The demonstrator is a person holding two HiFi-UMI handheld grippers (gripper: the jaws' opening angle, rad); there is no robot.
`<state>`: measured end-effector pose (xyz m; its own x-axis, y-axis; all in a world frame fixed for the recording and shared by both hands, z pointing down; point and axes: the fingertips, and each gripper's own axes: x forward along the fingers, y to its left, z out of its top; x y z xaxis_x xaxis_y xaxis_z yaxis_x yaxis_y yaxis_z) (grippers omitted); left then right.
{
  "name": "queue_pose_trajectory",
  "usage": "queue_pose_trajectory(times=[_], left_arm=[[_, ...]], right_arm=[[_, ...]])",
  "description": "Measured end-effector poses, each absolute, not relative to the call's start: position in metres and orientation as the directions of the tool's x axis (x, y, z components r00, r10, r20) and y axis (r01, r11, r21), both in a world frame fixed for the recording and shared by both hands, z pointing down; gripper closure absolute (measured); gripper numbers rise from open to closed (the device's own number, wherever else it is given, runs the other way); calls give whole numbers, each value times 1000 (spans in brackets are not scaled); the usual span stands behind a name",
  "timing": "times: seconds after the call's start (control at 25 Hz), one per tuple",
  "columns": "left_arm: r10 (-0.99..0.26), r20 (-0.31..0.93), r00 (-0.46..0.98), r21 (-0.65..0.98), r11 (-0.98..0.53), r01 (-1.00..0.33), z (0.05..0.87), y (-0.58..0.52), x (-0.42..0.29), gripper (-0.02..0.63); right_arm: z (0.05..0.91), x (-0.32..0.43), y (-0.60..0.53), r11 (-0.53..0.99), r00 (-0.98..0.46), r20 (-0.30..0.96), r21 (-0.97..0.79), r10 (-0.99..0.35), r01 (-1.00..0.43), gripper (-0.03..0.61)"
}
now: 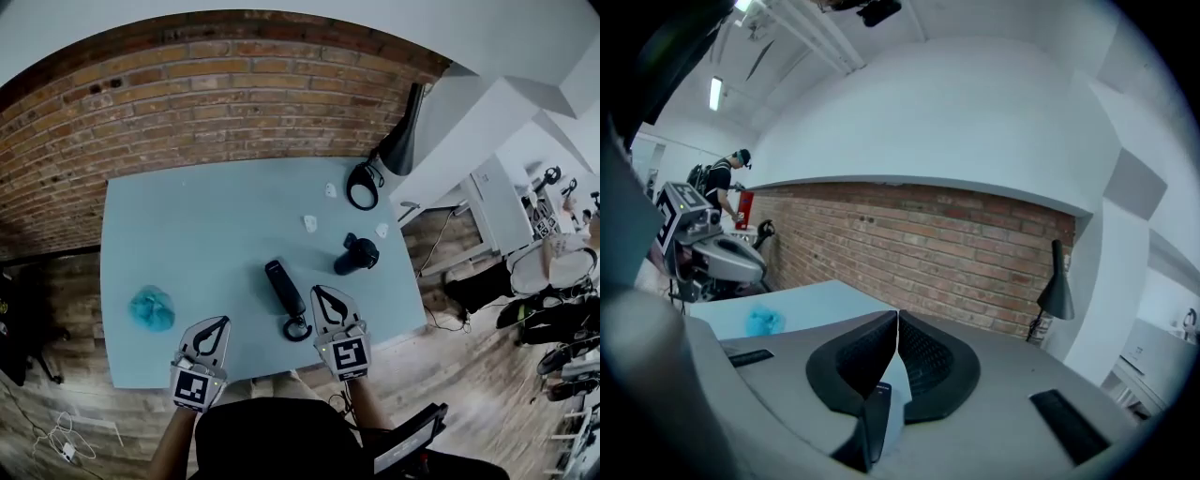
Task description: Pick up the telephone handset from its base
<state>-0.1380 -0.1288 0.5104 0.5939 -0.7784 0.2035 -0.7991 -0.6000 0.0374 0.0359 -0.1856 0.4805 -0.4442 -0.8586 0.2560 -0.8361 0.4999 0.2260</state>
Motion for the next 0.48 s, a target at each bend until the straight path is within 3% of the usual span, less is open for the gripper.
queue_pose_trajectory(times=[0.2, 0.36, 0.48], left_arm=[[-805, 245, 541, 30, -551, -834, 513, -142, -137, 595], [-816, 262, 515, 41, -523, -851, 521, -143, -133, 595], [-825, 275, 493, 44, -502, -864, 524, -148, -136, 595]], right_arm=[[530, 21, -219, 609, -519, 383, 161, -764, -777, 530], [588, 13, -228, 678, -549, 509, 100, -664, -728, 446], [636, 10, -235, 699, -548, 606, 20, -577, -714, 302]])
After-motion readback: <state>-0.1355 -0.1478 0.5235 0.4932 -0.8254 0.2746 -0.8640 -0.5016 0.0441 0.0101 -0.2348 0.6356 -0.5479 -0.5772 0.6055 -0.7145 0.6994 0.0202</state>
